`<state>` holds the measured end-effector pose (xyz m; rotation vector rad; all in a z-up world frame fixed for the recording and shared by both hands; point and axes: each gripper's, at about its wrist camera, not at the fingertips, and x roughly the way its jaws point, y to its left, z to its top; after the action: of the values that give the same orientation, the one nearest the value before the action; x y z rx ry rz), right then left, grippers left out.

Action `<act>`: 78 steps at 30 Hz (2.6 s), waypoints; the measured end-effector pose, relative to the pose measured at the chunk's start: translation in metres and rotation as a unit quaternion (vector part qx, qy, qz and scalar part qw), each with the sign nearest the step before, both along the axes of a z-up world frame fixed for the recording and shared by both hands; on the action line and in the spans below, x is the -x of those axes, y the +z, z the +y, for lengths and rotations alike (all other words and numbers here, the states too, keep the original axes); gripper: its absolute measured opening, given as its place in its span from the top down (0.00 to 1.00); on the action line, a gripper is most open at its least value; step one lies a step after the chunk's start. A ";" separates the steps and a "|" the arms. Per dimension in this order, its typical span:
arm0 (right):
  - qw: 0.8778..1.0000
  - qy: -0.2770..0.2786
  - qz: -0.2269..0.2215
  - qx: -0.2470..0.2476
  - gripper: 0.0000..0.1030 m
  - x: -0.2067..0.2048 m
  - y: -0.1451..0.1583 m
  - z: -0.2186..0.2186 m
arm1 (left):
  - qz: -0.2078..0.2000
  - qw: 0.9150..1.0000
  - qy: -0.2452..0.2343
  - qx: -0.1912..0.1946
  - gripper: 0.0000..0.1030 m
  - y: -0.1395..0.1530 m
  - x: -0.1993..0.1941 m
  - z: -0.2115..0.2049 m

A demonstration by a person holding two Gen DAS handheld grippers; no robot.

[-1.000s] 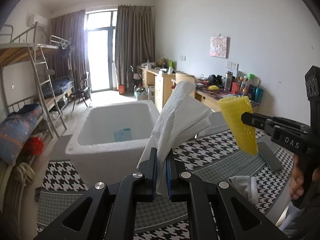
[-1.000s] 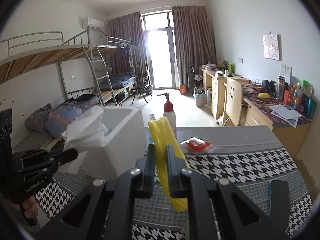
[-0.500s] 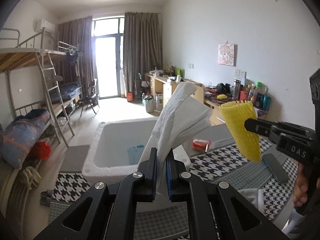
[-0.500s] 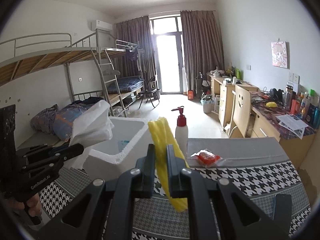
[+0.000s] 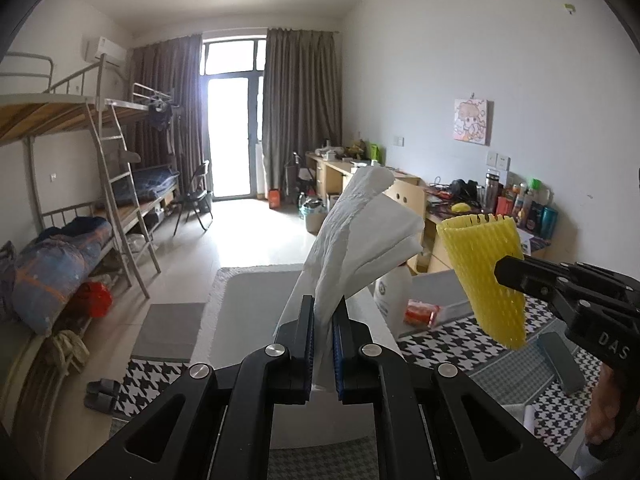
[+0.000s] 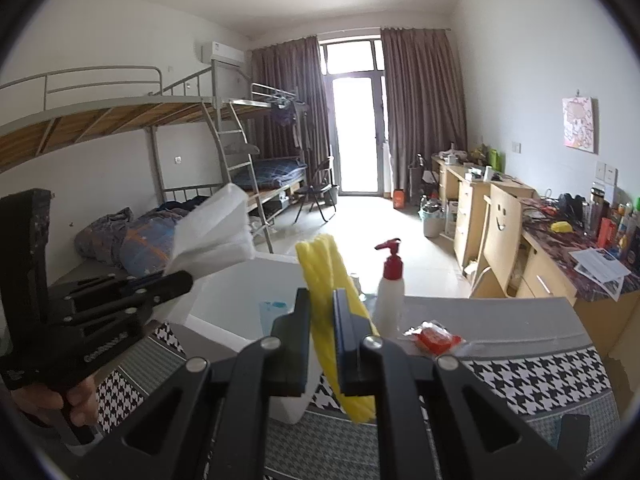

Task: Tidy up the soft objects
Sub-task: 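Carry the tissue pack and yellow sponge with both tools over the white foam box, then open the left tool to drop the tissue pack into the foam box, then lower the yellow sponge into the foam box and open the right tool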

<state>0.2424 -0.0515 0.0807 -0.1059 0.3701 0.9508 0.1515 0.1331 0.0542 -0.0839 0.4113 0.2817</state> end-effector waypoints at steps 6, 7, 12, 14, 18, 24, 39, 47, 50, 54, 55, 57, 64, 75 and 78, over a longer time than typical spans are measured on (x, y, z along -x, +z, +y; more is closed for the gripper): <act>1.000 0.014 -0.003 -0.004 0.87 -0.001 0.006 0.010 | 0.003 1.000 0.022 0.001 0.92 -0.001 -0.005 0.009; 1.000 0.016 -0.002 -0.004 0.87 -0.001 0.007 0.012 | 0.003 1.000 0.025 0.001 0.92 -0.001 -0.006 0.010; 1.000 0.022 0.001 0.002 0.87 -0.004 0.005 0.022 | 0.008 0.999 0.033 -0.001 0.92 -0.003 -0.011 0.016; 1.000 0.024 0.001 0.005 0.87 -0.004 0.003 0.024 | 0.011 0.999 0.033 0.000 0.92 -0.004 -0.014 0.018; 1.000 0.026 0.005 0.010 0.87 -0.007 0.001 0.030 | 0.022 0.999 0.032 0.016 0.92 -0.009 -0.026 0.027; 1.000 0.027 0.006 0.011 0.87 -0.010 0.002 0.033 | 0.034 0.998 0.033 0.027 0.92 -0.016 -0.036 0.037; 0.999 0.031 0.004 0.015 0.87 -0.013 0.003 0.043 | 0.024 0.997 0.074 0.022 0.04 -0.017 -0.017 0.055; 0.999 0.051 0.008 0.015 0.87 -0.016 0.001 0.063 | 0.025 0.994 0.102 0.002 0.01 -0.017 0.001 0.063; 0.998 0.064 0.007 0.014 0.87 -0.011 0.001 0.071 | 0.020 0.994 0.112 0.009 0.01 -0.016 0.009 0.069; 0.997 0.075 0.006 0.022 0.87 -0.008 -0.001 0.082 | 0.006 0.992 0.124 0.007 0.01 -0.014 0.024 0.071; 0.997 0.078 0.007 0.024 0.87 -0.008 -0.002 0.084 | 0.003 0.992 0.125 0.006 0.01 -0.014 0.026 0.072; 0.996 0.080 0.007 0.029 0.87 -0.006 -0.004 0.087 | 0.002 0.992 0.126 0.006 0.01 -0.015 0.030 0.074; 0.995 0.091 0.017 0.037 0.87 -0.008 -0.006 0.094 | -0.012 0.992 0.129 0.014 0.01 -0.015 0.044 0.078; 0.993 0.096 0.037 0.060 0.87 -0.017 -0.016 0.114 | -0.016 0.990 0.138 0.018 0.01 -0.018 0.060 0.083; 0.992 0.096 0.044 0.072 0.77 -0.022 -0.021 0.118 | -0.016 0.990 0.138 0.019 0.01 -0.019 0.063 0.083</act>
<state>0.2643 0.0665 0.0598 -0.2355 0.5168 1.1212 0.0884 0.2162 0.0349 -0.1834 0.3737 0.5449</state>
